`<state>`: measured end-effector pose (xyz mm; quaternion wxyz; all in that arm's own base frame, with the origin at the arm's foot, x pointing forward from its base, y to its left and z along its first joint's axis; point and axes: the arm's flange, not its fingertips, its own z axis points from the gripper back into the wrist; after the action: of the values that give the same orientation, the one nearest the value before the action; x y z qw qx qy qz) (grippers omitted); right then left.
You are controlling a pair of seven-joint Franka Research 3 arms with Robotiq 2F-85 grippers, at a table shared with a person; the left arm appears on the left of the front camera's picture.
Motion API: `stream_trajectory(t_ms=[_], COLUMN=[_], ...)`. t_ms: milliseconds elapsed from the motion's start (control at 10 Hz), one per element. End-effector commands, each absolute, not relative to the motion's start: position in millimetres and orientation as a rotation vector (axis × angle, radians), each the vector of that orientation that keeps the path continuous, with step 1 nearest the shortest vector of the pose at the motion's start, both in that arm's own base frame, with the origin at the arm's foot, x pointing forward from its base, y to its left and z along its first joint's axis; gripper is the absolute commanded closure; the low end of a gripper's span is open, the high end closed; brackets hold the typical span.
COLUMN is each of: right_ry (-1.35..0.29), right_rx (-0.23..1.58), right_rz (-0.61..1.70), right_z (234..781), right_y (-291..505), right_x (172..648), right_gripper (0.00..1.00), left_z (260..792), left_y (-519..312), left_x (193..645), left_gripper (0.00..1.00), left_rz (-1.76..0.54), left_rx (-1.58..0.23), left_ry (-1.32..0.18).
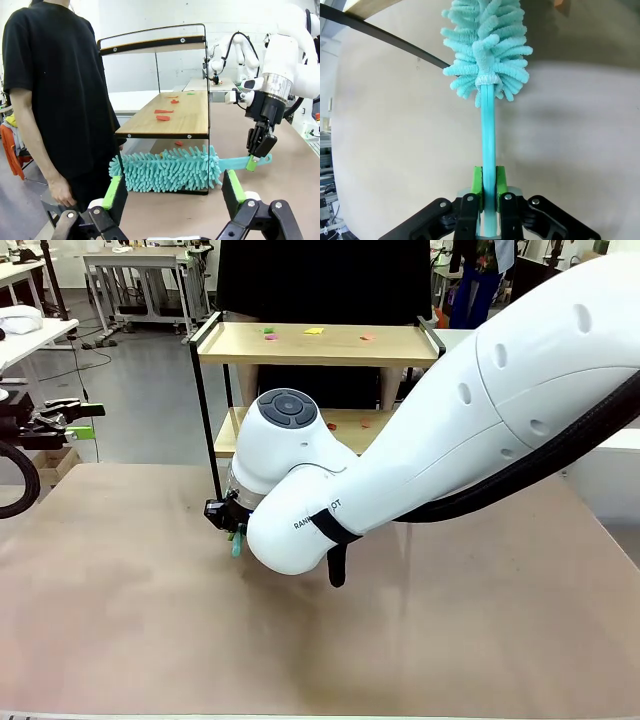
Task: Clean the shelf.
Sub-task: Clean the specific section of the Shelf indicated by the human with the Duster.
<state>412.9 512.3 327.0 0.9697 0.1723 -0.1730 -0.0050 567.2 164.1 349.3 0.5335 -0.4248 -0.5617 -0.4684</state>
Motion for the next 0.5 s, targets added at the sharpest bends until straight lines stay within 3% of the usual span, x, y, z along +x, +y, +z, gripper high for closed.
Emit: stream_trajectory(t_ms=[0,400], right_ry=[-0.352,-0.367], right_rx=[0.34,0.326], right_rz=[-0.009,-0.099], right_z=[326,337], right_y=[511,458], right_x=[414,412], right_gripper=[0.87,0.87], left_z=[351,351], left_y=[164,164], left_x=[566,566], left_gripper=[0.0,0.0], left_rz=[-1.127,-1.127], left_rx=[-1.007,-1.007], left_ry=[-1.335,-1.335])
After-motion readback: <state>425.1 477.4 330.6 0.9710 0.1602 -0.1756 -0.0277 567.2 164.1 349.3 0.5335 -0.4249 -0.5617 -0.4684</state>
